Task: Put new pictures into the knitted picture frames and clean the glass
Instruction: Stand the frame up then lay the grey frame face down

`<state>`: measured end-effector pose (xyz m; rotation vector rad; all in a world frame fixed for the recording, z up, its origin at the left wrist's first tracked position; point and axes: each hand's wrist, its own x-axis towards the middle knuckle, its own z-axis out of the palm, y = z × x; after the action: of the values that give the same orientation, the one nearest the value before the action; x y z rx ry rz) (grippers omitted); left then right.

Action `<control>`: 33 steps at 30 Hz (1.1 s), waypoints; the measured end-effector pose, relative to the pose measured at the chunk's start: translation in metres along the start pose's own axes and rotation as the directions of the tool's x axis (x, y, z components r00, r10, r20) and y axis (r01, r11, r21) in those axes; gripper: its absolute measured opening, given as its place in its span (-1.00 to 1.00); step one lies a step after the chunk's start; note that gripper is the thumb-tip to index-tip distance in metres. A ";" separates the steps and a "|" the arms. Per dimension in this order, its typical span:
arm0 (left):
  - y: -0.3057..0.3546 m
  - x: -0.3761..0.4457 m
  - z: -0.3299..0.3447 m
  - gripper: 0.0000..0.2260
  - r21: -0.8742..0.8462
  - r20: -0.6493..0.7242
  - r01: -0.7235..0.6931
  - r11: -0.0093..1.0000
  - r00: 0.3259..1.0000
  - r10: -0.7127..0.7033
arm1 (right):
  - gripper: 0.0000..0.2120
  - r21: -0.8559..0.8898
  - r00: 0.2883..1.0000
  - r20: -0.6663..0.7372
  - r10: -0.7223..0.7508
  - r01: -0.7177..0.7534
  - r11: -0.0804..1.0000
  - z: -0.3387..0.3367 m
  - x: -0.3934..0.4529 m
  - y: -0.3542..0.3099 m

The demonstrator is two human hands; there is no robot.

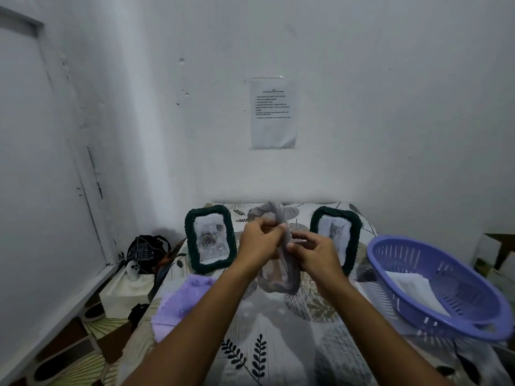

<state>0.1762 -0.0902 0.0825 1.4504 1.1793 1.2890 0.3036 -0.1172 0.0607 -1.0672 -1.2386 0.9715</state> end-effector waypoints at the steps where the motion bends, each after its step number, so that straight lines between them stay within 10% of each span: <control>1: 0.002 0.000 0.002 -0.85 -0.050 -0.021 0.014 0.999 1.000 -0.015 | -0.76 -0.042 0.999 0.006 -0.040 0.040 0.998 0.001 0.000 -0.002; 11: 0.008 0.000 -0.009 -0.85 -0.188 -0.107 0.031 0.982 0.993 -0.051 | -0.70 -0.232 0.979 0.075 -0.190 0.202 0.951 0.010 -0.001 -0.013; 20: -0.012 0.002 -0.045 -0.88 -0.337 0.048 0.221 0.915 0.975 -0.218 | -0.86 0.075 0.996 -0.017 0.091 -0.089 0.993 -0.009 0.016 -0.040; 33: -0.079 0.004 -0.064 -0.87 -0.394 0.208 0.449 0.802 0.894 -0.398 | -0.79 -0.005 0.869 0.051 0.493 -0.493 0.870 -0.030 0.018 0.045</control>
<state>0.1041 -0.0698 0.0140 0.8562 0.9861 1.0469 0.3351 -0.0919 0.0206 -1.3982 -1.0137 1.3973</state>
